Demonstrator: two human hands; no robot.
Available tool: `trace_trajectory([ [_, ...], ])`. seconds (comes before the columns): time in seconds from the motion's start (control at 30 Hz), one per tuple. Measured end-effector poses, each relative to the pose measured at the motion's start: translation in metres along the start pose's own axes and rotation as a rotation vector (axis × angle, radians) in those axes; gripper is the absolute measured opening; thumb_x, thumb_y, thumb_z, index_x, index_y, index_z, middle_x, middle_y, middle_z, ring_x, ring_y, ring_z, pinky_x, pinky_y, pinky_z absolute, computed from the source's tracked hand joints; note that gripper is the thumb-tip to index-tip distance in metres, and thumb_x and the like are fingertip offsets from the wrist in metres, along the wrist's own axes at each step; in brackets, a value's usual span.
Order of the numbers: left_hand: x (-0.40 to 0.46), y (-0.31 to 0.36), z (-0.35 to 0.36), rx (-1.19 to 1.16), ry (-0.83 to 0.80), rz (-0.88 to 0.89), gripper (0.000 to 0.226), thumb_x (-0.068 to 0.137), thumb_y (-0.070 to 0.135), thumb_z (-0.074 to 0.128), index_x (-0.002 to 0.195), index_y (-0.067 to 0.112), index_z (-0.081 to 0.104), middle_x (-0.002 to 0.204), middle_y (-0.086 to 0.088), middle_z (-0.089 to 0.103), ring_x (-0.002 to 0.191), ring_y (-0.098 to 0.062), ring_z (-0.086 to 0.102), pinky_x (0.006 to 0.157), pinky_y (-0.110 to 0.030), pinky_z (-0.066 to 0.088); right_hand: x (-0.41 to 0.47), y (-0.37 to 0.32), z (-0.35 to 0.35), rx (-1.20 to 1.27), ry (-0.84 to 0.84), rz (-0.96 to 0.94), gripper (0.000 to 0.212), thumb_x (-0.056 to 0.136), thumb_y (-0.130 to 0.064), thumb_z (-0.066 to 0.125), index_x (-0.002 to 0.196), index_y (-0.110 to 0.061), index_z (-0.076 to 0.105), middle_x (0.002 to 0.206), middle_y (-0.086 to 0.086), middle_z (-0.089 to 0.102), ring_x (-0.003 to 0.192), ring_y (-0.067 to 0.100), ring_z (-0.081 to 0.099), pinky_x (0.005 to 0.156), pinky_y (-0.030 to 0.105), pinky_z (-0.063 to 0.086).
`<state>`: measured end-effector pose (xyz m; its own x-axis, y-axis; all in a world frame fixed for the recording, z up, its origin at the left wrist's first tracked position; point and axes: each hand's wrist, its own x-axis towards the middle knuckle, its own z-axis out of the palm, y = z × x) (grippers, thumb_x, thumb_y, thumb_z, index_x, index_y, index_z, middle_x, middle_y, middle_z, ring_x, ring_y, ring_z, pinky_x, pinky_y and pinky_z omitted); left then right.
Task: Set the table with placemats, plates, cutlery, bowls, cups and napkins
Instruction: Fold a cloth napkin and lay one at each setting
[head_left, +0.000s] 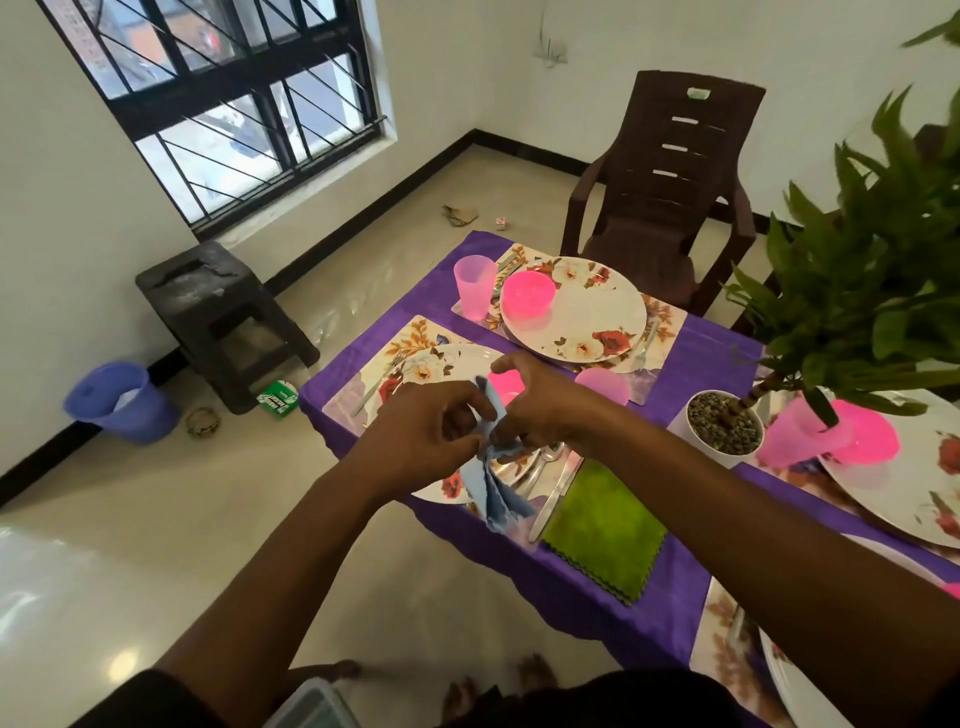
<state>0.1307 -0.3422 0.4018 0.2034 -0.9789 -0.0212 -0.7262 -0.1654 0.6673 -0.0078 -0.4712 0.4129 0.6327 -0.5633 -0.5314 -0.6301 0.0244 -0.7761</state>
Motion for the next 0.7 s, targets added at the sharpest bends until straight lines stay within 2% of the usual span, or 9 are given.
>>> trace_trajectory([
  [0.1, 0.005, 0.001, 0.004, -0.035, 0.013, -0.024, 0.033, 0.085, 0.026, 0.084, 0.093, 0.047, 0.059, 0.085, 0.025, 0.068, 0.078, 0.006, 0.069, 0.07, -0.009, 0.056, -0.001, 0.001, 0.005, -0.053, 0.03, -0.033, 0.084, 0.07, 0.001, 0.088, 0.132, -0.028, 0.038, 0.096, 0.01, 0.063, 0.074, 0.021, 0.068, 0.045, 0.021, 0.051],
  [0.23, 0.011, -0.006, 0.004, -0.124, 0.001, -0.021, 0.02, 0.087, 0.02, 0.082, 0.097, 0.034, 0.075, 0.094, 0.017, 0.076, 0.084, 0.001, 0.072, 0.082, -0.023, 0.063, -0.001, 0.002, 0.007, -0.009, 0.127, -0.091, 0.069, 0.078, -0.008, 0.086, 0.126, -0.026, 0.038, 0.098, 0.011, 0.064, 0.074, 0.021, 0.068, 0.047, 0.022, 0.051],
  [0.3, 0.011, -0.01, 0.001, -0.207, 0.005, -0.029, 0.025, 0.087, 0.011, 0.081, 0.102, 0.031, 0.077, 0.097, 0.013, 0.078, 0.087, -0.003, 0.074, 0.083, -0.025, 0.063, -0.002, 0.003, 0.005, 0.055, 0.189, -0.107, 0.064, 0.08, -0.014, 0.087, 0.124, -0.024, 0.041, 0.103, 0.013, 0.066, 0.081, 0.022, 0.069, 0.049, 0.022, 0.05],
  [0.4, 0.014, -0.013, -0.005, -0.304, 0.029, -0.039, 0.032, 0.086, -0.002, 0.077, 0.108, 0.022, 0.078, 0.1, 0.006, 0.08, 0.091, -0.009, 0.076, 0.087, -0.028, 0.063, -0.005, 0.005, 0.0, 0.247, 0.238, -0.115, 0.057, 0.079, -0.006, 0.084, 0.121, -0.022, 0.049, 0.103, 0.012, 0.069, 0.086, 0.023, 0.07, 0.057, 0.029, 0.056],
  [0.47, 0.016, -0.013, -0.007, -0.332, 0.089, -0.045, 0.022, 0.089, 0.005, 0.078, 0.108, 0.015, 0.079, 0.102, 0.003, 0.08, 0.091, -0.013, 0.077, 0.087, -0.033, 0.063, -0.008, 0.006, -0.001, 0.358, 0.226, -0.124, 0.049, 0.078, -0.001, 0.082, 0.115, -0.019, 0.055, 0.104, 0.012, 0.072, 0.092, 0.025, 0.072, 0.065, 0.031, 0.059],
  [0.57, 0.017, -0.013, -0.009, -0.322, 0.174, -0.042, 0.016, 0.091, 0.017, 0.078, 0.106, 0.013, 0.079, 0.097, 0.001, 0.079, 0.085, -0.015, 0.076, 0.084, -0.038, 0.065, -0.011, 0.009, 0.002, 0.531, 0.172, -0.145, 0.029, 0.08, 0.003, 0.081, 0.102, -0.01, 0.068, 0.099, 0.013, 0.076, 0.093, 0.029, 0.075, 0.069, 0.031, 0.061],
  [0.63, 0.016, -0.013, -0.009, -0.301, 0.198, -0.026, 0.014, 0.092, 0.019, 0.077, 0.104, 0.013, 0.079, 0.096, 0.002, 0.078, 0.083, -0.016, 0.076, 0.084, -0.039, 0.065, -0.012, 0.011, 0.006, 0.587, 0.134, -0.145, 0.017, 0.083, -0.001, 0.08, 0.097, -0.007, 0.073, 0.093, 0.009, 0.077, 0.09, 0.028, 0.075, 0.073, 0.036, 0.06],
  [0.7, 0.019, -0.011, -0.008, -0.254, 0.241, -0.017, 0.01, 0.092, 0.022, 0.076, 0.101, 0.018, 0.079, 0.098, 0.004, 0.077, 0.087, -0.016, 0.073, 0.085, -0.038, 0.064, -0.013, 0.013, 0.007, 0.553, 0.165, -0.143, 0.014, 0.085, -0.009, 0.081, 0.098, -0.009, 0.076, 0.093, 0.008, 0.078, 0.088, 0.028, 0.075, 0.074, 0.042, 0.055],
])
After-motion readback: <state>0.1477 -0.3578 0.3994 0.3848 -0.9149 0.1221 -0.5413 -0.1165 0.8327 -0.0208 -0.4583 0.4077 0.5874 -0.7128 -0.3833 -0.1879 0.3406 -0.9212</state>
